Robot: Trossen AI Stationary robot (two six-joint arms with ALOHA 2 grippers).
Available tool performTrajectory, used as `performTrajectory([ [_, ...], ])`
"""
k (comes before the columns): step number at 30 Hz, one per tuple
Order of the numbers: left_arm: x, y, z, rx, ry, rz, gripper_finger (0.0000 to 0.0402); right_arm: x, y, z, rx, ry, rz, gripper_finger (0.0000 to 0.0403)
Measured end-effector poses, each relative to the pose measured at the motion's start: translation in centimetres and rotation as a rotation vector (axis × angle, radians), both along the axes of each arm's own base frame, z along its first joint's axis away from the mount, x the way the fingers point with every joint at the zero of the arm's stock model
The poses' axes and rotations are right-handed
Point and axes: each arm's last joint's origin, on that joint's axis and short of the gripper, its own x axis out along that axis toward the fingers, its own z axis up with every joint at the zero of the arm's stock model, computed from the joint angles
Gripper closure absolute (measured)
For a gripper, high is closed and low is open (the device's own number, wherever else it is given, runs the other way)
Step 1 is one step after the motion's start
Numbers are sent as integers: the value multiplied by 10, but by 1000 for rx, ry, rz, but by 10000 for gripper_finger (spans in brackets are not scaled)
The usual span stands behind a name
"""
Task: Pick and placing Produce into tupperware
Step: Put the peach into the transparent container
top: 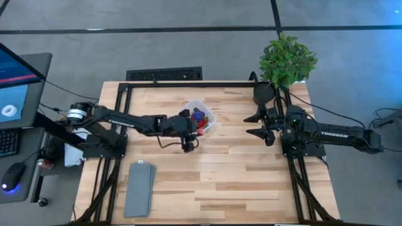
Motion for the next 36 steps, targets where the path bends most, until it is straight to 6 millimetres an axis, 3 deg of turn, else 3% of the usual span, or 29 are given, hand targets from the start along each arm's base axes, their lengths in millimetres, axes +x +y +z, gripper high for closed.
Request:
performTrajectory([
  [20,-3,55,0,11,-13,166,289,0,0,0,-4,-1,0,117],
  [26,-2,58,0,6,-32,167,289,0,0,0,-11,-2,-2,117],
  [36,9,60,-17,-37,-32,180,289,0,1,1,-13,-8,4,117],
])
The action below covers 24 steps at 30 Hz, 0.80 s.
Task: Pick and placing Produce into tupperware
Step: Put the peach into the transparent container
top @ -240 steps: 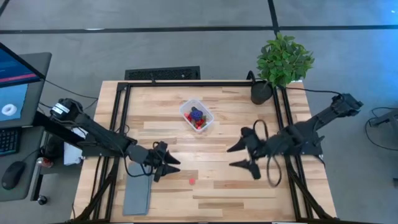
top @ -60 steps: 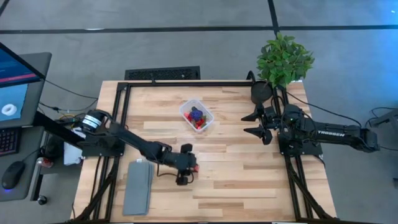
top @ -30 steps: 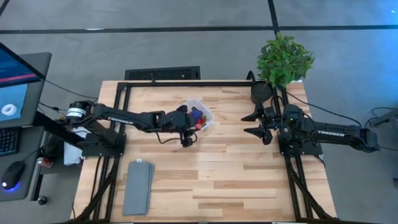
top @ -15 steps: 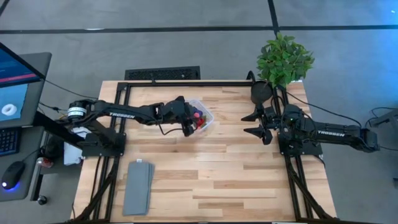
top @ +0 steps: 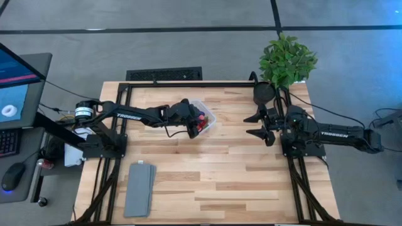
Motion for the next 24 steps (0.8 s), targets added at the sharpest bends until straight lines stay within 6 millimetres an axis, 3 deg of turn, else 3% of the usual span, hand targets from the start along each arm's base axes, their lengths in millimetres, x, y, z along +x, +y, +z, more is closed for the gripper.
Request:
performTrajectory([
  [18,-1,10,-2,-32,-7,9,289,1,1,0,0,-2,5,117],
  [24,-1,10,-1,-32,-6,7,263,1,1,0,0,-2,5,117],
])
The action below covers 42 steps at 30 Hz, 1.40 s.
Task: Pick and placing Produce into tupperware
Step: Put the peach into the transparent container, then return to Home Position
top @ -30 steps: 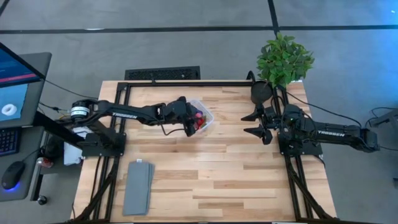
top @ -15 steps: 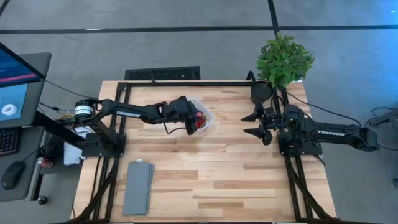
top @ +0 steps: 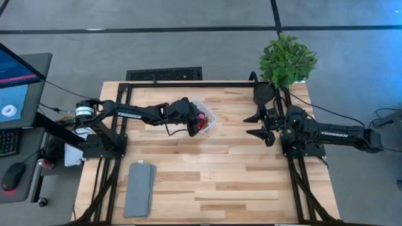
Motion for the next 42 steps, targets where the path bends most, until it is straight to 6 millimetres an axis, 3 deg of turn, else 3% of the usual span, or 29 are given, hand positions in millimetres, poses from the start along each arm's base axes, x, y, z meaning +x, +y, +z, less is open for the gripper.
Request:
performTrajectory([
  [7,-1,0,-2,-4,21,-1,237,0,0,0,0,0,0,117],
  [21,0,-2,-1,-46,-2,-39,235,0,0,0,7,1,0,117],
  [30,-5,-6,19,-122,-95,-122,235,0,3,0,8,-2,19,117],
  [36,-26,-11,23,-129,-181,-121,235,1,5,0,9,2,36,117],
  [42,-65,-18,7,-178,-315,-59,235,1,5,-1,3,6,36,117],
])
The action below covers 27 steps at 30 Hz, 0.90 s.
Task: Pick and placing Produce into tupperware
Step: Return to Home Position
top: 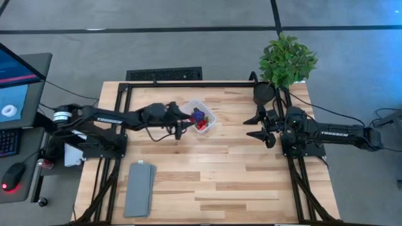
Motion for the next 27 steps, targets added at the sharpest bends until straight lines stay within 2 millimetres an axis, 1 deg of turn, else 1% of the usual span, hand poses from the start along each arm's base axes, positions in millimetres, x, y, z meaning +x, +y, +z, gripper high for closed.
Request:
performTrajectory([
  [3,-21,-4,-4,-18,-46,39,235,0,-1,0,-1,1,-11,117],
  [7,-49,-9,-11,-44,-64,77,235,0,-3,0,-3,1,-20,117],
  [13,-85,-16,-9,-47,-156,95,235,-1,-3,0,-21,-1,-25,117],
  [16,-97,-18,-4,-68,-173,105,235,-1,-4,0,-21,-1,-32,117],
  [21,-111,-22,-4,-132,-127,102,235,-1,-6,-2,-35,11,-45,117],
  [24,-117,-25,-8,-213,-68,61,235,-1,-7,-4,-59,34,-50,117],
  [27,-124,-27,-19,-225,60,62,235,-1,-6,-6,-55,50,-43,117],
])
